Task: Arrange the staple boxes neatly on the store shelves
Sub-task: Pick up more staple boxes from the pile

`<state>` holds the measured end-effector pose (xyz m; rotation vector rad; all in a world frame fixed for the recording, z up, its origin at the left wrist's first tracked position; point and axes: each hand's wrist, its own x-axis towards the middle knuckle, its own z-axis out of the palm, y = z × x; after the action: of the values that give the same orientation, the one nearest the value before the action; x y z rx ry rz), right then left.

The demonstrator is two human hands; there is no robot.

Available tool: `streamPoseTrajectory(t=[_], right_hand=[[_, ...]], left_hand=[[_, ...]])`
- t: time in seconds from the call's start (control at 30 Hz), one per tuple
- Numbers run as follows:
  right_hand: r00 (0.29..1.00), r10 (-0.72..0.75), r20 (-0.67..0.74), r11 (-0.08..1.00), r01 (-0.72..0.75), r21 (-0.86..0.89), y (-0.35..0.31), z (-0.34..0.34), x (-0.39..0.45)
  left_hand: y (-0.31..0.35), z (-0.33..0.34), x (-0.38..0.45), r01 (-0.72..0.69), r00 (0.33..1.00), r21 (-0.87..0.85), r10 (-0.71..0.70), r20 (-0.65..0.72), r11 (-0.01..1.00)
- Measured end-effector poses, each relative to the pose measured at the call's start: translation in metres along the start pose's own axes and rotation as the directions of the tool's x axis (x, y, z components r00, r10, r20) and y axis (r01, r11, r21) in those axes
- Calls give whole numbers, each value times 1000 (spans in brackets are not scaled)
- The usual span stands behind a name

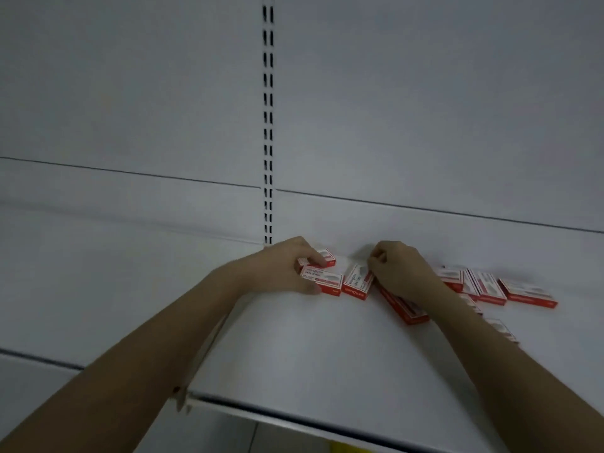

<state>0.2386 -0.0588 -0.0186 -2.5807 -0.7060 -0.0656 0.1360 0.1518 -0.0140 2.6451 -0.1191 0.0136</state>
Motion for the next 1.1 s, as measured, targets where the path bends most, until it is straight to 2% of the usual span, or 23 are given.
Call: streamPoseTrajectory(t=[0.1, 0.2, 0.3, 0.47, 0.57, 0.67, 0.8, 0.93, 1.1], right_hand=[[995, -82, 54, 996, 81, 24, 6, -3, -5], [944, -221, 245, 975, 216, 48, 13, -9, -6], [909, -220, 353, 975, 203, 84, 11, -12, -7], [883, -215, 417, 976, 209, 60, 13, -18, -10], [903, -255, 346, 967, 233, 104, 17, -17, -9], [940, -295, 173, 947, 262, 188, 23, -13, -8], [958, -283, -48, 925, 286, 249, 22, -13, -7], [946, -257, -196, 909, 306, 283, 15, -15, -5], [912, -271, -309, 901, 353, 253, 17, -18, -7]], left_hand=[[-9, 5, 5, -42, 999, 0, 42, 35, 999], [-14, 3, 6, -56, 997, -11, 57, 53, 998], [-16, 1, 7, -78, 996, -17, 79, 36, 997], [-21, -5, 10, -114, 992, 4, 114, -59, 994], [-21, -8, 10, -169, 971, -28, 161, -175, 985], [-22, -11, 11, -221, 927, -94, 179, -329, 971], [-23, -10, 14, -253, 859, -79, 187, -477, 964], [-22, -11, 14, -279, 807, -63, 198, -557, 958], [-22, -11, 14, -290, 793, -55, 208, -572, 955]])
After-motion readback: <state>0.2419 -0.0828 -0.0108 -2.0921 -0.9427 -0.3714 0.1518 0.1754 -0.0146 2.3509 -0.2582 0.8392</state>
